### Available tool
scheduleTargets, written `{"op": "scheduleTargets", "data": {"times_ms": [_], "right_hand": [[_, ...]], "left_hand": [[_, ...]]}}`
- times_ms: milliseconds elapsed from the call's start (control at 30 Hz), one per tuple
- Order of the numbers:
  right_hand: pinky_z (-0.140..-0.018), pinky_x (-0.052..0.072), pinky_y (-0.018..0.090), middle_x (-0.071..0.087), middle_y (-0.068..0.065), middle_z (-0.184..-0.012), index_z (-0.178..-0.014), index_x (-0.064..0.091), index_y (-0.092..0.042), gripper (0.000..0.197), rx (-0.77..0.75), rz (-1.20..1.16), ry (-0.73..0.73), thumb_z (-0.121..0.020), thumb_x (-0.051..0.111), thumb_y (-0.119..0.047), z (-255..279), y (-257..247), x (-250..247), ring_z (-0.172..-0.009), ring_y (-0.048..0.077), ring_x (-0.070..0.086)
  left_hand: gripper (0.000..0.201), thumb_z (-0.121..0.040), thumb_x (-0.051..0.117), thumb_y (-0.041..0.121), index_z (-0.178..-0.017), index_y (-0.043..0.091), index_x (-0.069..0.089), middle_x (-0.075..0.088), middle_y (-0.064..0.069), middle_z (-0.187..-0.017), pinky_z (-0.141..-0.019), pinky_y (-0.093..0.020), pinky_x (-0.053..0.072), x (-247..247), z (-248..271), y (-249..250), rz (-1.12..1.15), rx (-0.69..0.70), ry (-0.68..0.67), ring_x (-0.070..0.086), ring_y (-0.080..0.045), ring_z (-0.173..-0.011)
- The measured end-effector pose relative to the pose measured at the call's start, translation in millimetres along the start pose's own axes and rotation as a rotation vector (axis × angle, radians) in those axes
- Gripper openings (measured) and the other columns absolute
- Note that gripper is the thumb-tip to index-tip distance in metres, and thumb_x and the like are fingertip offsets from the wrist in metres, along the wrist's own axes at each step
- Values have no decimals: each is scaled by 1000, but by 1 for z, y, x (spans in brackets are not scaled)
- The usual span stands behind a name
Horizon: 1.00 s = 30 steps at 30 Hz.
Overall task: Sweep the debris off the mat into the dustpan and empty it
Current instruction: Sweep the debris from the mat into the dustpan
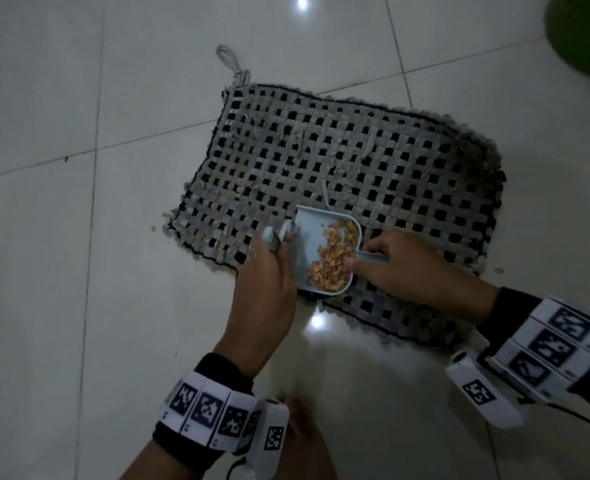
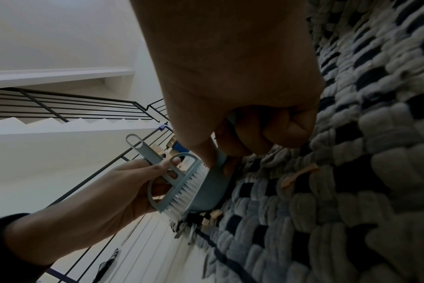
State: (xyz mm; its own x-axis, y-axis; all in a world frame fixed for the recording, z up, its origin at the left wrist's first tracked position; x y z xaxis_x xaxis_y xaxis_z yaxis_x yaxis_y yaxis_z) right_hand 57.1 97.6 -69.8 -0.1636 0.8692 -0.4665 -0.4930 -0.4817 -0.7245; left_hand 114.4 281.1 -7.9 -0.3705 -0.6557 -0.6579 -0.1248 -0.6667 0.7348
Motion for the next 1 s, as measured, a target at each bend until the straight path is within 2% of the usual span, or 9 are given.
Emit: {"op": "scheduleTargets", "data": {"times_ms": [167, 267, 333, 467, 567, 633, 767, 900, 1000], "right_hand": [[-45, 44, 28, 73, 3, -66, -84, 78, -20, 35, -10, 0, -1, -89, 66, -53, 3, 2, -3, -49, 17, 63], [-45, 45, 31, 72, 5, -65, -82, 77, -18, 37, -1, 12, 6, -89, 66, -54, 4, 4, -2, -47, 16, 62], [-42, 39, 24, 71, 4, -62, -80, 76, -19, 37, 9, 17, 6, -89, 67, -54, 3, 5, -2, -40, 8, 54], [-38, 35, 20, 69, 2, -59, -79, 76, -20, 36, 8, 23, 2, -89, 67, -53, 2, 5, -2, -36, 2, 49], [-37, 33, 18, 68, -1, -57, -80, 76, -20, 34, 3, 14, -5, -89, 67, -52, 2, 6, -2, -35, 2, 49], [-38, 34, 20, 69, 1, -59, -81, 77, -21, 34, -4, 17, -4, -89, 67, -53, 2, 7, -2, -36, 3, 49], [-40, 43, 27, 70, -1, -59, -84, 76, -21, 34, -1, 3, -3, -89, 67, -53, 5, 9, -1, -41, 8, 57], [-50, 55, 42, 72, 2, -65, -84, 76, -20, 37, -10, 4, -4, -88, 66, -56, 6, 11, 0, -55, 23, 68], [-46, 51, 37, 72, 2, -64, -82, 75, -20, 39, -25, 4, -4, -88, 65, -57, 6, 13, 2, -53, 24, 66]], "left_hand": [[37, -108, 35, 38, -90, 15, 57, 54, -1, -60, -42, -18, 32, -26, -5, -13, -23, -47, 156, 47, -8, -49], [35, -109, 35, 37, -83, 19, 51, 50, 2, -57, -40, -17, 32, -35, -9, -23, -48, -102, 220, 45, -6, -46], [35, -109, 36, 37, -82, 17, 49, 48, 2, -56, -38, -16, 30, -30, -12, -27, -66, -108, 192, 42, -6, -43], [28, -109, 37, 32, -95, 13, 52, 49, 8, -59, -39, -11, 30, -5, -4, -11, 6, -47, 80, 47, 0, -44], [29, -108, 34, 35, -109, 15, 56, 61, 10, -76, -46, -10, 40, 17, 9, 5, 53, 2, -40, 61, 3, -63], [29, -108, 34, 35, -111, 17, 56, 64, 9, -83, -50, -10, 42, 25, 14, 11, 19, 42, -84, 63, 2, -69], [24, -108, 36, 29, -108, 19, 57, 63, 9, -77, -46, -8, 41, 10, 11, 18, 62, 40, -21, 63, 3, -66], [24, -109, 35, 28, -105, 20, 57, 56, -2, -64, -41, -22, 32, -7, -2, 6, -13, 42, 93, 52, -21, -56], [26, -110, 35, 31, -110, 18, 57, 62, 0, -76, -44, -27, 43, 5, -4, 2, 8, 40, 27, 58, -17, -61]]}}
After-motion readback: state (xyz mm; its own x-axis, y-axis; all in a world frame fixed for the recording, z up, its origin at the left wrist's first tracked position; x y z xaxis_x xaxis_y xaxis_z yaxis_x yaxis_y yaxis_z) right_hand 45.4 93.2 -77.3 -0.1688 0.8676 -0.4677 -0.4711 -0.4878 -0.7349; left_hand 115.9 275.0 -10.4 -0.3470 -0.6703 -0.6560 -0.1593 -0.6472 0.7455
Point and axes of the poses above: each hand's wrist, its own z-axis away from the middle knuckle, its own x-axis out of the palm, y = z × x, the point moved 6 cm from there along -z, towards the middle knuckle
